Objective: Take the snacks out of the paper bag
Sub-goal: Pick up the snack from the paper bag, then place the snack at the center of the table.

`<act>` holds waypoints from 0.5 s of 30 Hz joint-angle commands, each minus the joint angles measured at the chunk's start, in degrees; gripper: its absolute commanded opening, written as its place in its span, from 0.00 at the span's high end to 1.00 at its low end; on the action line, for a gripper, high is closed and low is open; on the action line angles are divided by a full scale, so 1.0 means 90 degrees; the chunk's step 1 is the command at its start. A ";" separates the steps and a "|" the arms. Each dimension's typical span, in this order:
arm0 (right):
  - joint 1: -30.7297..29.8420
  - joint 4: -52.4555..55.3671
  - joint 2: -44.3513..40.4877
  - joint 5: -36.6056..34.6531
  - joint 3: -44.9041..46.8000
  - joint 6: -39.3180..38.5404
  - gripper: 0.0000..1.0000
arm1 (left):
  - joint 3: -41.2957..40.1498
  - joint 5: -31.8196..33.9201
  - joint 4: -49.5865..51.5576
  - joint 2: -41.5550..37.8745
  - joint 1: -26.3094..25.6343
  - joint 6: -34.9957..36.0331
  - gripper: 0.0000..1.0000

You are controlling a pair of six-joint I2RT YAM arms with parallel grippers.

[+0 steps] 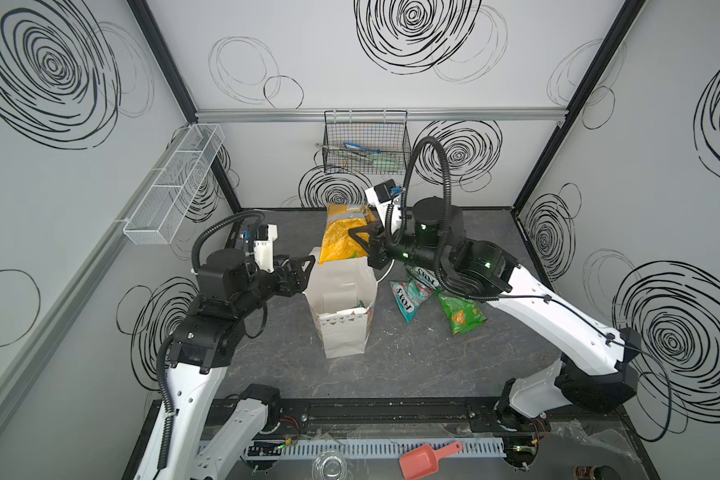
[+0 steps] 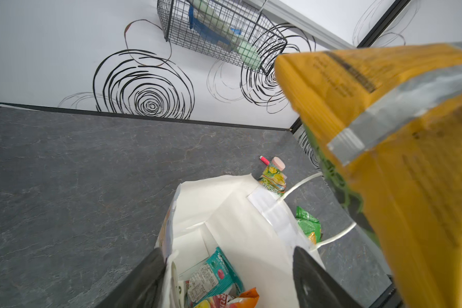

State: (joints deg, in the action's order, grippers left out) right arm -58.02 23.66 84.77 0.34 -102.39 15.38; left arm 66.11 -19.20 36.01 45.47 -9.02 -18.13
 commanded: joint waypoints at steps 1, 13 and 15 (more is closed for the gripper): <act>0.0116 -0.0519 -0.0453 -0.0310 -0.0197 0.0042 1.00 | 0.0327 0.0039 -0.0406 -0.0076 -0.0307 -0.0161 0.14; 0.2139 -0.0471 -0.1746 -0.0301 0.0512 0.0878 1.00 | 0.0603 0.0054 -0.1606 0.0054 -0.2389 -0.0583 0.01; 0.2572 -0.0400 -0.1972 -0.0160 0.0747 0.1045 1.00 | 0.0655 0.0357 -0.1664 0.0182 -0.2991 -0.0389 0.01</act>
State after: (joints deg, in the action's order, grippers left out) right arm -38.50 20.67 69.43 -2.57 -97.86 20.88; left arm 70.74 -18.22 26.04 45.36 -31.16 -22.35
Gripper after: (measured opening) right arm 0.057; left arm 0.988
